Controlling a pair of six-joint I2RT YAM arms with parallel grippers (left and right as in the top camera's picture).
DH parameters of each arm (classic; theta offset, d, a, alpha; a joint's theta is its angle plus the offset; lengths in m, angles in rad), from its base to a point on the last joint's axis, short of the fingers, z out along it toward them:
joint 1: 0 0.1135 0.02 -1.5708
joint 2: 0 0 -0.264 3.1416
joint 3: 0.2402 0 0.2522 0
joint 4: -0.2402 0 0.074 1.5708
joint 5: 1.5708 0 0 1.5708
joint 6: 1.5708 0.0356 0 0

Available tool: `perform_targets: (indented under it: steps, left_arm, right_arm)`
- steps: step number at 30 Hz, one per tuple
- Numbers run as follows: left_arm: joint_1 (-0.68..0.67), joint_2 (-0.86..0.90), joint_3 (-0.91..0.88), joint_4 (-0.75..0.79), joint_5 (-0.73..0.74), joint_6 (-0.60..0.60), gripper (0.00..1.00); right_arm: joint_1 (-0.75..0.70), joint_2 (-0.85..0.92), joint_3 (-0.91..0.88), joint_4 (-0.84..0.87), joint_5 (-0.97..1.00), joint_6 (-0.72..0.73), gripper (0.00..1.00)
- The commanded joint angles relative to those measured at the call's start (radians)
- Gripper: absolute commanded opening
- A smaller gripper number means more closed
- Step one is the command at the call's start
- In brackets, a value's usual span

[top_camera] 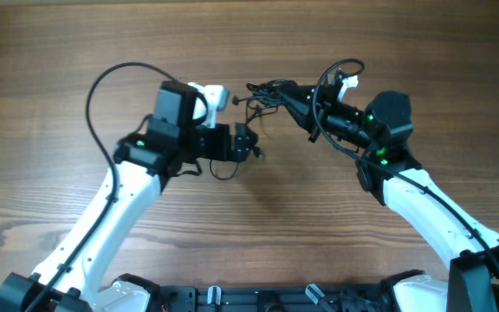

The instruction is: Untangle cables

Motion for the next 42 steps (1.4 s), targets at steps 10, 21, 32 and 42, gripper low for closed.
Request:
perform_targets:
  steps: [10,21,32,42]
  left_arm:
    - [-0.236,0.081,-0.124,0.499,-0.398,0.121,1.0]
    - [-0.237,0.317,-0.125,0.988,-0.428,0.051,1.0]
    - [-0.213,0.426,-0.125,1.201,-0.518,0.051,0.04]
    - [-0.203,0.121,-0.125,0.586,0.146,0.051,0.04]
  right_arm:
    - [-0.02,-0.006,0.026,0.134,0.1,0.155,0.06]
    - [-0.021,-0.006,0.026,0.15,0.034,0.153,0.04]
    - [-0.051,-0.006,0.026,-0.019,0.131,-0.078,0.05]
    - [-0.165,-0.006,0.026,-0.383,0.408,-0.531,0.78]
